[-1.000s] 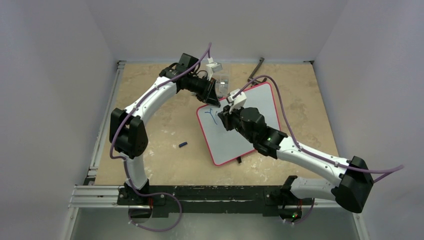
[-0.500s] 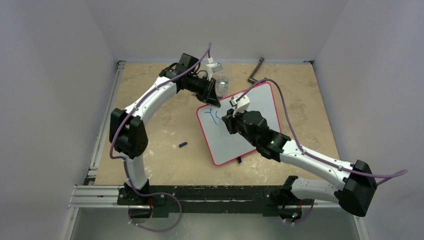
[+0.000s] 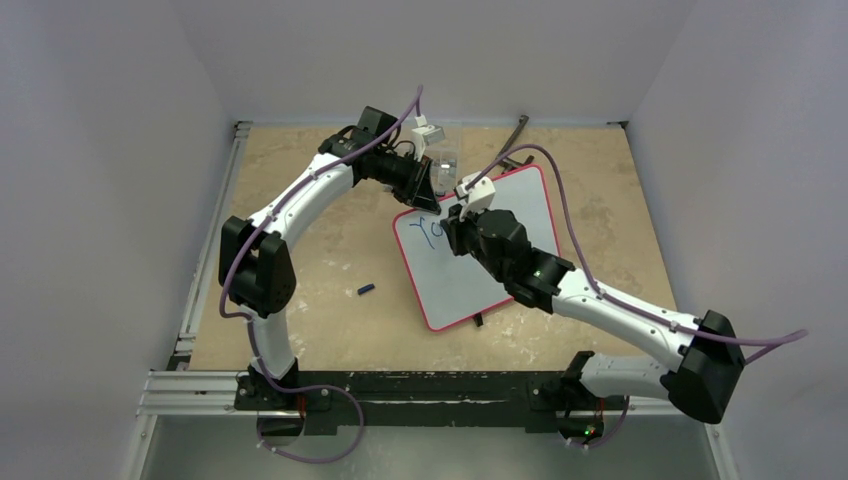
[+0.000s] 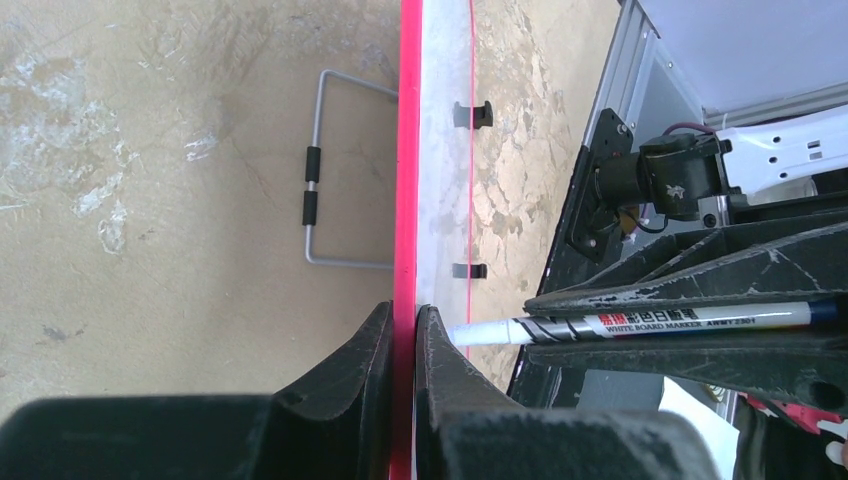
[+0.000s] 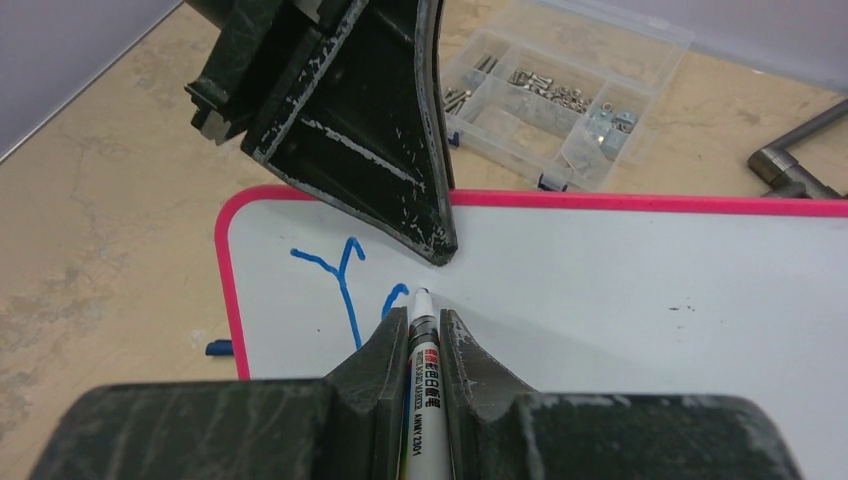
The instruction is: Write a sentence on the whiteboard
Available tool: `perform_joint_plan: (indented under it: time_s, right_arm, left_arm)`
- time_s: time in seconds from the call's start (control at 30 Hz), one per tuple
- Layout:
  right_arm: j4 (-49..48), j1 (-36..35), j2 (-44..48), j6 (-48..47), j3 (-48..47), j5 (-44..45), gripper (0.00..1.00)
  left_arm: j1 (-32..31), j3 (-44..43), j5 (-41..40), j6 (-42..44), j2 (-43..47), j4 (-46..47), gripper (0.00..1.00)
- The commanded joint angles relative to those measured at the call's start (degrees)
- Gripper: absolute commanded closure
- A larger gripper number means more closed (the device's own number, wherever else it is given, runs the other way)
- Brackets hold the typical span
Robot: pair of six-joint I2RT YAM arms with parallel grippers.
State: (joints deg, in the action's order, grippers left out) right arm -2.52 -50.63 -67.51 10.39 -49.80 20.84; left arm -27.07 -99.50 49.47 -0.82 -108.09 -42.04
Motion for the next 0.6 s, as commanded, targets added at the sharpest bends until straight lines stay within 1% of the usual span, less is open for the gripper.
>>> perform_joint_plan:
  time_s: [0.0,0.2,0.57]
  right_arm:
    - [-0.42,0.15,-1.77,-1.21,-4.16,1.61,1.00]
    - [-0.93,0.14,-2.89,-1.21,-3.85,-0.61,1.00]
    - [-0.64,0.12,-0.19,-0.50,-1.41,-3.03,1.00]
  left_arm:
    - [-0.59,-0.17,-0.78,1.94,3.23,1.61,1.00]
    - [-0.58,-0.16,-0.78,1.94,3.24,1.61,1.00]
    - [-0.60,-0.34,-0.78,1.94,3.23,1.61,1.00]
